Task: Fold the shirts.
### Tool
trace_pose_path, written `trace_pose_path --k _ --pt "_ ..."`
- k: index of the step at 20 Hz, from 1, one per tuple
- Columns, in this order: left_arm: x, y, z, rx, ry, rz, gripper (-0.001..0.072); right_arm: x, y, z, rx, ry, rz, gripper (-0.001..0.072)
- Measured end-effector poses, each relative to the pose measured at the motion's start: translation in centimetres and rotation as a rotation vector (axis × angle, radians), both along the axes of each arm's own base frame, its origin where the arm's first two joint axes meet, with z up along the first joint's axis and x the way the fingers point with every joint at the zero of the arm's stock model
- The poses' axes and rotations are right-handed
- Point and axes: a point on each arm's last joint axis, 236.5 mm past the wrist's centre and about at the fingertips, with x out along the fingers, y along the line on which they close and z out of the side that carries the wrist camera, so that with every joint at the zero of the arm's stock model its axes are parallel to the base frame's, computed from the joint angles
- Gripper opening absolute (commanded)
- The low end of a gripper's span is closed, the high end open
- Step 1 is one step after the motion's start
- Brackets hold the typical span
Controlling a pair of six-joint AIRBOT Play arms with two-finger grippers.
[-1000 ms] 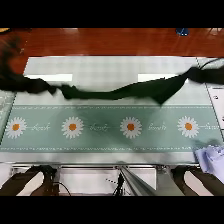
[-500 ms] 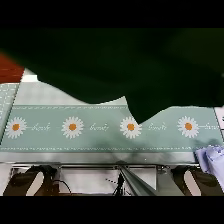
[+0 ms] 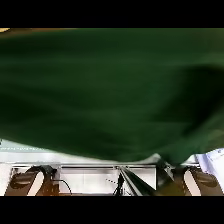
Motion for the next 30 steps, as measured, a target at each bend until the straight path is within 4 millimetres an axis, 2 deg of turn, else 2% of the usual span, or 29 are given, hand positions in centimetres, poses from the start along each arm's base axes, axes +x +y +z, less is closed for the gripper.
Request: trace_pose_path --k 3,5,8,11,13,16,18,21,24,28,29,30 --pt "1.3 0.3 -4.8 -0.002 0.201 0.002 0.0018 2.5 -0.9 -5.4 -0.027 0.255 0.018 0.0029" --pt "2.9 0.5 -8.5 -0.014 0.344 0.001 0.0019 5.1 -1.4 -8.5 -0.022 0.403 0.040 0.0029" --pt "6.3 0.8 -14.4 -0.044 0.534 0.003 0.0019 10.6 -1.9 -13.9 -0.002 0.621 0.087 0.0029" --pt "10.6 1.1 -19.7 -0.085 0.663 0.009 0.0019 16.2 -1.1 -19.2 0.006 0.773 0.145 0.0030" --pt "13.7 1.4 -22.7 -0.111 0.716 0.021 0.0019 20.1 -0.1 -22.4 0.008 0.816 0.178 0.0030" --pt "18.9 2.0 -26.3 -0.130 0.734 0.037 0.0019 25.8 1.0 -25.5 0.017 0.780 0.189 0.0030" --pt "22.1 2.4 -28.6 -0.150 0.738 0.053 0.0019 29.3 1.3 -26.4 0.046 0.714 0.168 0.0030" --pt "25.9 2.2 -32.0 -0.213 0.764 0.063 0.0019 33.6 1.1 -27.8 0.080 0.637 0.128 0.0030" --pt "28.7 1.6 -35.9 -0.299 0.822 0.073 0.0019 36.1 0.8 -30.9 0.097 0.644 0.108 0.0030" --pt "30.1 1.0 -40.8 -0.370 0.925 0.085 0.0020 37.6 0.5 -36.2 0.096 0.722 0.092 0.0031" --pt "30.3 0.8 -41.6 -0.385 0.943 0.087 0.0020 37.7 0.3 -37.4 0.093 0.748 0.088 0.0045" --pt "30.5 0.7 -42.3 -0.401 0.956 0.089 0.0025 37.8 0.2 -38.4 0.088 0.768 0.084 0.0151"
